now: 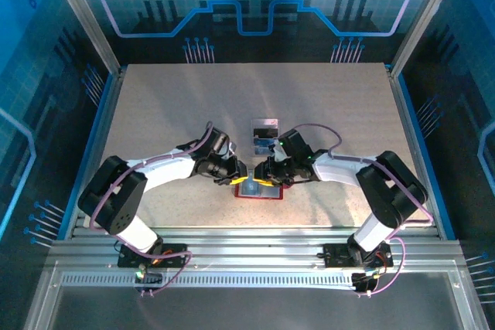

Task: Take the credit cards out of the card holder

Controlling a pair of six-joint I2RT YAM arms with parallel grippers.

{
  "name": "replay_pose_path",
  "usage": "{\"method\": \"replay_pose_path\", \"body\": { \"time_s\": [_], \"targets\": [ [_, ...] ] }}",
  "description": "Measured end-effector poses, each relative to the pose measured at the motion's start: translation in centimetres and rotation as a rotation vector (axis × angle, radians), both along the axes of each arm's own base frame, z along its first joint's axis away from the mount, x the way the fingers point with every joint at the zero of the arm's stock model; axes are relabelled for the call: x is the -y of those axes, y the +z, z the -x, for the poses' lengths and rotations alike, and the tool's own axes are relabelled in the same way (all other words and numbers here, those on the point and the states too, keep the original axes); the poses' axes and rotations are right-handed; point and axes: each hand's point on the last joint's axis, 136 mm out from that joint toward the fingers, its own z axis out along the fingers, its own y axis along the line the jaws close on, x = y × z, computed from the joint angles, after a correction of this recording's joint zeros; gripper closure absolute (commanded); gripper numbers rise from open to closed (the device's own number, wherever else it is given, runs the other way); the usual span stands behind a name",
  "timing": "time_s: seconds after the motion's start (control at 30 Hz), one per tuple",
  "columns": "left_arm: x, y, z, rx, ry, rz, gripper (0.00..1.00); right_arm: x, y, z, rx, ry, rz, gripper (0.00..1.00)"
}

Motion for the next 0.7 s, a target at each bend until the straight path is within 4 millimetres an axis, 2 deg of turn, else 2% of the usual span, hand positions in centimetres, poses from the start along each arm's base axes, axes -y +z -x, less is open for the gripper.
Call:
{"method": "replay_pose_path", "body": {
  "time_s": [0.3, 0.7],
  "targets": [
    [0.0, -1.4, 0.0, -0.023, -0.001, -0.009, 0.90, -0.1, -1.5, -0.1, -0.026, -0.002, 0.016, 0.73],
    [-0.2, -2.6, 0.4, -0.054, -0.005, -0.031, 0.92, -0.4, -2.2, -0.5, -0.041, 0.000, 0.024, 0.74]
  ]
}}
